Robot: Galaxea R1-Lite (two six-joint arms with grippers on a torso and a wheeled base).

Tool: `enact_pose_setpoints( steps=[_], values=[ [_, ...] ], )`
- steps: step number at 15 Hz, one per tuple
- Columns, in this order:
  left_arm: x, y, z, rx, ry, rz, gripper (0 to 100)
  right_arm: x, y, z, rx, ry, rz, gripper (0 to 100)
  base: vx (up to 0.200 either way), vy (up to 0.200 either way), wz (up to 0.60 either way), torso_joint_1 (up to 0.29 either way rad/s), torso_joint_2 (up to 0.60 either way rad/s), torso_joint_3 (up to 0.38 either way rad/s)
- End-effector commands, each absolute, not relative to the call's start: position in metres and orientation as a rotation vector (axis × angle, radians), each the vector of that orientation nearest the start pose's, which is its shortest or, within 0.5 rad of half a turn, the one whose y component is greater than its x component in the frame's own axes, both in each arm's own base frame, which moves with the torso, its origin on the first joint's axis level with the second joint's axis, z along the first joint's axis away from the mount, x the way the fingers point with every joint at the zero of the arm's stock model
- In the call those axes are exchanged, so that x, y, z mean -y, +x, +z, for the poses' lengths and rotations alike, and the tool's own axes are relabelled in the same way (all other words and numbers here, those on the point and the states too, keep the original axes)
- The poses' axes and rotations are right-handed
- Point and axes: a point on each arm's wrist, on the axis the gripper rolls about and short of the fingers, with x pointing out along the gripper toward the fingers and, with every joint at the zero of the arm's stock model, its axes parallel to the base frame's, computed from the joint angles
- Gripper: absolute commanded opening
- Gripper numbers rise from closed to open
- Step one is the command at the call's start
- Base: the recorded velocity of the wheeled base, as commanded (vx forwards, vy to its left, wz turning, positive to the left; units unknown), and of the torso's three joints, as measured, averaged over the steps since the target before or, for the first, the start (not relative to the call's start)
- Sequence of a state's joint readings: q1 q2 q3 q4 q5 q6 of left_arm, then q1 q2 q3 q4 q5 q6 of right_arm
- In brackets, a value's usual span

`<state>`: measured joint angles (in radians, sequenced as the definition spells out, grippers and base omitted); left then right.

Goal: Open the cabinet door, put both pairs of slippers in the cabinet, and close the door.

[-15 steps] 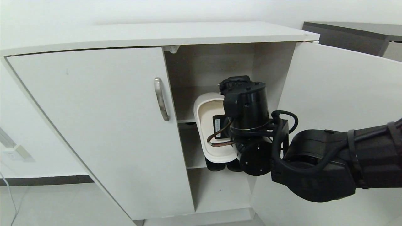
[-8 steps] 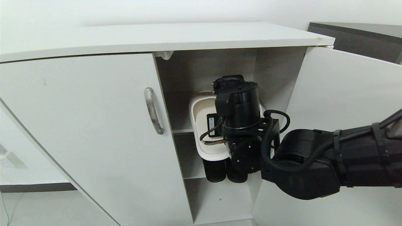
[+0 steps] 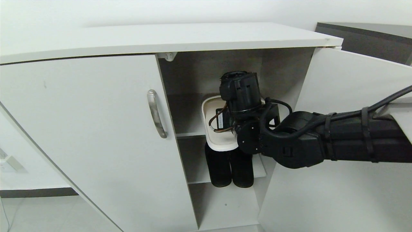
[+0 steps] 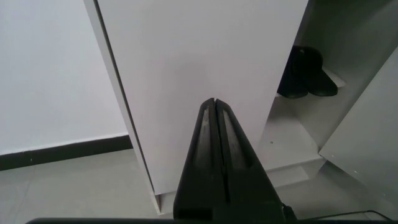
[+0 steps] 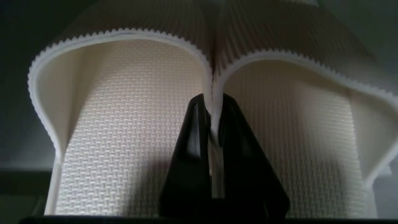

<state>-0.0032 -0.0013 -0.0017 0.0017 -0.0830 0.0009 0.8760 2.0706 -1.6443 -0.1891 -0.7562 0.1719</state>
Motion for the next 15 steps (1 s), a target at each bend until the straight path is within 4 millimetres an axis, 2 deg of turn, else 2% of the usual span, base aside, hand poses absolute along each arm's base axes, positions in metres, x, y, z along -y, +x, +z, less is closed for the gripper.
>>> enact_pose_setpoints(
  steps=[1,6,15],
  values=[
    [0.002,-0.023,0.076,0.000,0.000,-0.086,0,-0.320,0.299,0.235,-0.166,0.009,0.087,0,0.000,0.000,0.00,0.000,0.00,0.000],
    [0.002,-0.023,0.076,0.000,0.000,-0.084,0,-0.321,0.311,0.240,-0.148,0.035,0.107,0,0.000,0.000,0.00,0.000,0.00,0.000],
    [0.002,-0.023,0.076,0.000,-0.002,-0.084,0,-0.321,0.320,0.229,-0.173,0.011,0.096,0,0.000,0.000,0.00,0.000,0.00,0.000]
  ],
)
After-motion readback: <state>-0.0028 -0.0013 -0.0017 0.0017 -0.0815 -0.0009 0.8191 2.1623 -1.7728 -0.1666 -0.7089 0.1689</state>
